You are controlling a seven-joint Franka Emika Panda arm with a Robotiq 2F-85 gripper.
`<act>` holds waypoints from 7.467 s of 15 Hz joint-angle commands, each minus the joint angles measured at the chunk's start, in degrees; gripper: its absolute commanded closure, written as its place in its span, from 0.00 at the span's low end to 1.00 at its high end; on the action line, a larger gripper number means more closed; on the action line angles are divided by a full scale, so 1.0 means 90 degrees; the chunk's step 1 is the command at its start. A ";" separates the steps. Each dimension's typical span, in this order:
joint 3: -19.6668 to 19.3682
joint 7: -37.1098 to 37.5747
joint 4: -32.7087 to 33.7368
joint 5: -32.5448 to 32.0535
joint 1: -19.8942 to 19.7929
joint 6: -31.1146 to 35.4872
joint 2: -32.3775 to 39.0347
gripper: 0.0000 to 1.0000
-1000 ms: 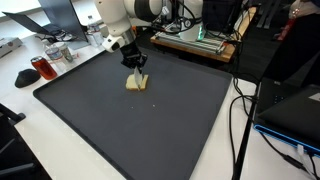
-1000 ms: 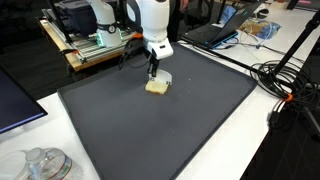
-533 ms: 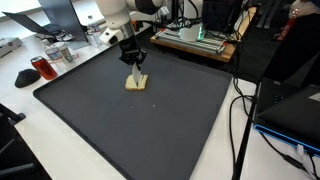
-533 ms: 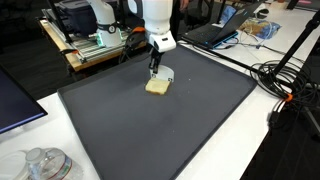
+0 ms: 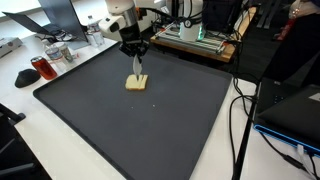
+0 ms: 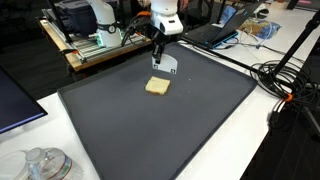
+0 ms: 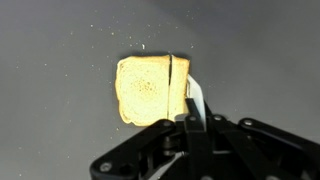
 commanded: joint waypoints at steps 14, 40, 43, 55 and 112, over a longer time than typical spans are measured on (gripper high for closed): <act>0.0124 0.3114 0.0588 -0.2420 0.1438 -0.0731 0.0137 0.99; -0.0182 0.5635 0.1201 -0.4021 0.2424 -0.0480 0.1371 0.99; -0.0189 0.5903 0.1149 -0.4166 0.2450 -0.0477 0.1508 0.99; -0.0030 0.4752 0.1199 -0.2880 0.1769 -0.0551 0.1157 0.99; -0.1225 -0.1734 -0.2272 0.6947 -0.1077 0.1082 -0.1481 0.99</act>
